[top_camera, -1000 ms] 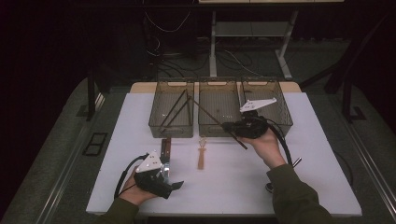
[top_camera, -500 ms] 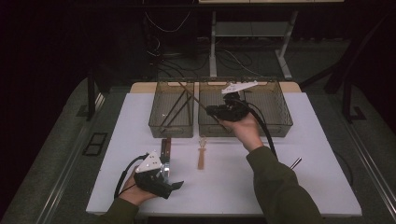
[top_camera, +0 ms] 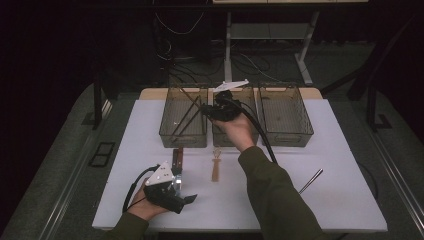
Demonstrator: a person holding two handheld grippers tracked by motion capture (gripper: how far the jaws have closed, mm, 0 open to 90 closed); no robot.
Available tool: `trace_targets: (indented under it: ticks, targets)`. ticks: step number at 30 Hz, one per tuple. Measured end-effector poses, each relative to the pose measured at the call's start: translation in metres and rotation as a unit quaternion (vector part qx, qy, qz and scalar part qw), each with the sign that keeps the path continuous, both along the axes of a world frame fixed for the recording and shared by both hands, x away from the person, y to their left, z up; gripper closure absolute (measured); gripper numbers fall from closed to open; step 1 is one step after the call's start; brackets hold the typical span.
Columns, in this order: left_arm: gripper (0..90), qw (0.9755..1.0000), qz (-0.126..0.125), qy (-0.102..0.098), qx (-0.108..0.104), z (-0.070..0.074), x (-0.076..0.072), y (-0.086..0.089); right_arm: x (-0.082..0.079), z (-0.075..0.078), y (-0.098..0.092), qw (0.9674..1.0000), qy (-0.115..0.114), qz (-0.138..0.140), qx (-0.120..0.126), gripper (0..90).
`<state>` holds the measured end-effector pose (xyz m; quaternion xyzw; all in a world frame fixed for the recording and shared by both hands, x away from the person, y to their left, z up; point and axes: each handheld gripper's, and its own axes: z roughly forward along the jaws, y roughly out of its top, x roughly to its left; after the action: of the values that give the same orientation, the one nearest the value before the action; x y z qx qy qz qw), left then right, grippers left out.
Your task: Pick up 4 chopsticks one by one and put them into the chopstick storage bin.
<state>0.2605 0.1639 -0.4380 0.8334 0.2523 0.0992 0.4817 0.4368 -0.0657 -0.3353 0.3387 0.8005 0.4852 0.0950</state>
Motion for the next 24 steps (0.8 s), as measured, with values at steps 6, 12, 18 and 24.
trace_targets:
  ticks: [6, 12, 18, 24]
  targets:
    - [0.0, 1.0000, -0.004, 0.002, 0.002, 0.000, 0.000, 0.000, 0.012, -0.011, 0.020, 0.9999, 0.004, -0.009, 0.001, 84.9]
    - [0.0, 1.0000, -0.008, -0.003, 0.004, 0.001, 0.000, 0.000, 0.022, -0.019, 0.042, 0.9999, 0.003, -0.012, -0.007, 84.9]
    - [0.0, 0.9999, -0.013, -0.006, 0.004, 0.001, 0.000, 0.000, 0.029, -0.020, 0.058, 0.9998, -0.001, -0.016, -0.010, 84.8]
    - [0.0, 0.9999, -0.012, -0.001, 0.002, 0.002, 0.000, 0.000, 0.035, -0.033, 0.066, 0.9992, 0.008, -0.027, -0.027, 84.8]
